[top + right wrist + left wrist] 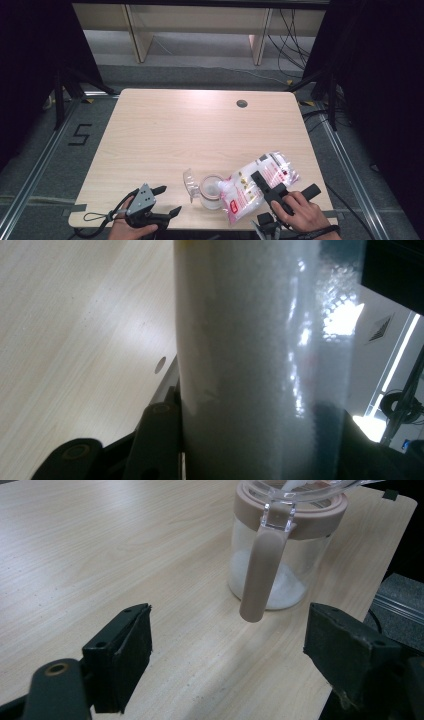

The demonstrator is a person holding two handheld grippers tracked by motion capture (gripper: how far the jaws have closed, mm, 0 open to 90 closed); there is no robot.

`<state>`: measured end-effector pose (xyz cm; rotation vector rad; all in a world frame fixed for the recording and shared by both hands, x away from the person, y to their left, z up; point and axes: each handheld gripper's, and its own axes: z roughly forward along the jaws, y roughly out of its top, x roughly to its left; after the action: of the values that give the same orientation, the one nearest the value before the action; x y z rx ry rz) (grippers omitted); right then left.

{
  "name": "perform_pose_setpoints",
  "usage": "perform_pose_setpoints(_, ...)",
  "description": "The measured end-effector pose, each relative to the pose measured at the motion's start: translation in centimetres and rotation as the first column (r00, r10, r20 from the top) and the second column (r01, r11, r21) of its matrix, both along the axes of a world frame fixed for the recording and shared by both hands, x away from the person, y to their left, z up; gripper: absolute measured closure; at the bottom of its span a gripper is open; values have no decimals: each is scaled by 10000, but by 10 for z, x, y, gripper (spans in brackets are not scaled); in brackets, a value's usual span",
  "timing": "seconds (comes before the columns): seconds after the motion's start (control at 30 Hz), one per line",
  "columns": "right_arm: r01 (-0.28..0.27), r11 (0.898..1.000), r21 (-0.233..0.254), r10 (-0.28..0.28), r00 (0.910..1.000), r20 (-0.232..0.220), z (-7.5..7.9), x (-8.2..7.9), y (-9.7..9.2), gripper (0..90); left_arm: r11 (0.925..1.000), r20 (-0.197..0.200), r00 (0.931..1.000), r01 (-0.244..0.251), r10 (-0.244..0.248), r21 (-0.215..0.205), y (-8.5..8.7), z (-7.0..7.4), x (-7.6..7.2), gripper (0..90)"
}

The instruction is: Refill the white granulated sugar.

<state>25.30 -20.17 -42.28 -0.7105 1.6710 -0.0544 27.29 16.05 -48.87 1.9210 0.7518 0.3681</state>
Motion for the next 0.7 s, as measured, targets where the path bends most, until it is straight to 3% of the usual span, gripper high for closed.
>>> perform_pose_setpoints(0.7, 0, 10000, -53, 0, 10000, 6, 1, 0, -1, 643, 9999, 19, 10000, 42, -42, 103, 1, 0, 0, 189)
